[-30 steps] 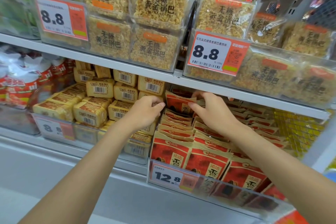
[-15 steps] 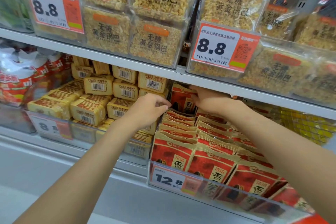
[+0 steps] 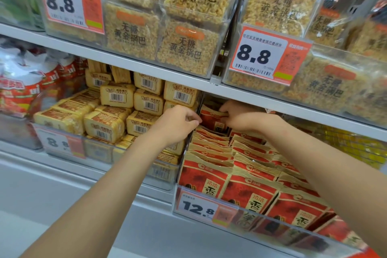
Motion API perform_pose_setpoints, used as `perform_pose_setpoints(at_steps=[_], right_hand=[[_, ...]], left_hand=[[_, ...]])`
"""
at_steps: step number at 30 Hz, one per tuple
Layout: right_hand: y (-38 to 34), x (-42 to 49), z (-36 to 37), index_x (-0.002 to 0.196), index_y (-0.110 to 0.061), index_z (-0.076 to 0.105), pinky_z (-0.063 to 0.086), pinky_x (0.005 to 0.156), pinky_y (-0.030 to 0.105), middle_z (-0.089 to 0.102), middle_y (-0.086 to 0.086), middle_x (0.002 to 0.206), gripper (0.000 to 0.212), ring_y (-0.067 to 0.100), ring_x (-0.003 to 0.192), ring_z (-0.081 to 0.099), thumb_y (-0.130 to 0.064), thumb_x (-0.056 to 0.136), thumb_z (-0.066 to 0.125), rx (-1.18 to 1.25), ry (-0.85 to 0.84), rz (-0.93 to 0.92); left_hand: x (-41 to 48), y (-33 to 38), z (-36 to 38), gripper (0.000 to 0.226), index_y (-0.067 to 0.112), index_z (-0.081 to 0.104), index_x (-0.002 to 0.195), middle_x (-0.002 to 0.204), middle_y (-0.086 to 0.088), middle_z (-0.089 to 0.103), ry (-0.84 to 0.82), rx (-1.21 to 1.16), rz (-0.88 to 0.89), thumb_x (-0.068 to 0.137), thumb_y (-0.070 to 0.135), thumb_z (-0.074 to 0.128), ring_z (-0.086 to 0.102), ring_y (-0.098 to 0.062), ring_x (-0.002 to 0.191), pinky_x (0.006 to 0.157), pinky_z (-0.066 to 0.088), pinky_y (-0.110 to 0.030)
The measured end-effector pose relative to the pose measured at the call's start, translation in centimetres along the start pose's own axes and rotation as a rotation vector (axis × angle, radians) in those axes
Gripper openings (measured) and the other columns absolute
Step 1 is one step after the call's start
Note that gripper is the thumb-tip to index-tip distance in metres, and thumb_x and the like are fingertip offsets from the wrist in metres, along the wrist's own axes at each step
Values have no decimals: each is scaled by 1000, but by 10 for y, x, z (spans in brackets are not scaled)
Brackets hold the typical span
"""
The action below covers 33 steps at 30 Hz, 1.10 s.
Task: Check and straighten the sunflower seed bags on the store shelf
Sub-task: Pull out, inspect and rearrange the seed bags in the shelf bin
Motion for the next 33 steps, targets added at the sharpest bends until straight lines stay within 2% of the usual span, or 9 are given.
perform_pose_setpoints(at_steps=[4, 11, 14, 18, 21, 24, 27, 30, 33], right_hand=[[-2, 2, -2, 98, -16, 66, 45, 71, 28, 63, 1, 90, 16, 18, 80, 59, -31, 92, 64, 18, -10, -12], [-6, 12, 10, 61, -19, 48, 32, 48, 27, 49, -1, 64, 35, 15, 56, 44, -13, 92, 61, -212, 20, 40], [-12, 11, 16, 67, -16, 57, 39, 54, 28, 55, 2, 68, 26, 18, 59, 50, -7, 91, 56, -214, 8, 79], [-5, 2, 8, 89, -15, 67, 39, 60, 27, 64, 0, 84, 14, 18, 75, 57, -27, 93, 64, 7, -25, 52], [-1, -4, 5, 112, -17, 70, 40, 63, 26, 69, 1, 104, 24, 18, 87, 60, -31, 94, 63, 108, 53, 49], [-4, -4, 10, 111, -17, 73, 40, 64, 25, 70, 2, 100, 22, 17, 83, 58, -29, 94, 63, 78, 36, 56], [-4, -1, 13, 108, -15, 75, 44, 64, 27, 66, -3, 82, 20, 16, 74, 57, -24, 94, 62, 98, 2, 56], [2, -9, 9, 112, -19, 73, 51, 83, 32, 71, 0, 101, 24, 19, 91, 63, -26, 94, 59, 196, -53, 48], [6, -25, 6, 120, -21, 68, 45, 94, 30, 64, -2, 118, 30, 17, 109, 58, -29, 96, 53, 404, 44, 81]], left_hand=[[1, -2, 1, 22, 19, 72, 114, 62, 13, 47, -7, -5, -9, 100, 24, 56, 45, -3, 60, 55, 34, -21], [-1, -4, 2, 22, 19, 72, 113, 64, 10, 51, -21, -30, -6, 97, 27, 60, 48, -5, 61, 56, 35, -23], [-1, -2, 0, 22, 18, 72, 113, 66, 8, 53, -23, -41, 1, 95, 28, 63, 48, -6, 61, 55, 35, -23], [-1, -2, 0, 21, 19, 71, 114, 67, 12, 48, -31, -61, 10, 96, 26, 62, 45, -3, 63, 62, 39, -22], [2, -2, 2, 24, 19, 69, 118, 69, 13, 48, -23, -76, 4, 95, 24, 63, 47, -5, 66, 71, 42, -27], [5, 3, 3, 30, 21, 63, 125, 79, 9, 51, 10, -64, 9, 94, 18, 63, 48, -6, 67, 63, 39, -23], [3, 8, 5, 37, 22, 58, 133, 110, 2, 61, 24, -39, 15, 98, 11, 53, 54, -8, 68, 57, 40, -18], [-1, 15, 8, 40, 26, 56, 137, 134, 1, 60, 80, 48, 66, 103, 11, 41, 66, -32, 101, 77, 52, -33], [1, 24, 9, 47, 31, 54, 139, 134, -5, 62, 62, 37, 83, 103, 9, 33, 59, -39, 116, 88, 53, -45]])
Point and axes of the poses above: each hand's wrist, its own x-axis towards the middle knuckle, its own z-axis out of the palm, y = z × x, the point moved 1 cm from there along x, towards the middle knuckle
